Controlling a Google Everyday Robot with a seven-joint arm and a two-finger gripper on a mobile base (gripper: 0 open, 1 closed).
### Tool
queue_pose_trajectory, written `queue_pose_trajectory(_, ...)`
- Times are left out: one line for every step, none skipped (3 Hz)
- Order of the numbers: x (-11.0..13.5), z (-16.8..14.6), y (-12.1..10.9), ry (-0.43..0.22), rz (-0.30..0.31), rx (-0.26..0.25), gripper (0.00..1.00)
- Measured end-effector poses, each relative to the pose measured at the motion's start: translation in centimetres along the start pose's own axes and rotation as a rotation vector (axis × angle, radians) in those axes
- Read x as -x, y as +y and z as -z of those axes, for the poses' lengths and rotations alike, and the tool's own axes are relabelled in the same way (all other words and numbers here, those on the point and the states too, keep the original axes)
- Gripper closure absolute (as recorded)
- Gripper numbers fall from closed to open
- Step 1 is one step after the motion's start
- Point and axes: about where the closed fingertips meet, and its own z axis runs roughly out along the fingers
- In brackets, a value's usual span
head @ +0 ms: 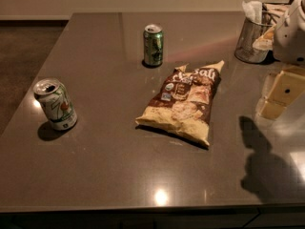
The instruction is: Move brown chip bag near 7up can
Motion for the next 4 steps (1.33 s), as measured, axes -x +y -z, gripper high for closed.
queue_pose_trajectory(0.0, 0.0, 0.0, 0.000, 0.000, 0.000, 0.00)
queue_pose_trajectory(0.6, -0.7, -0.8, -0.017, 0.062, -0.012, 0.00)
queue_pose_trajectory(2.0, -2.1, -1.1, -0.068, 0.174, 0.006, 0.00)
queue_pose_trajectory(3.8, -3.8, -1.0, -0.098, 0.348, 0.041, 0.00)
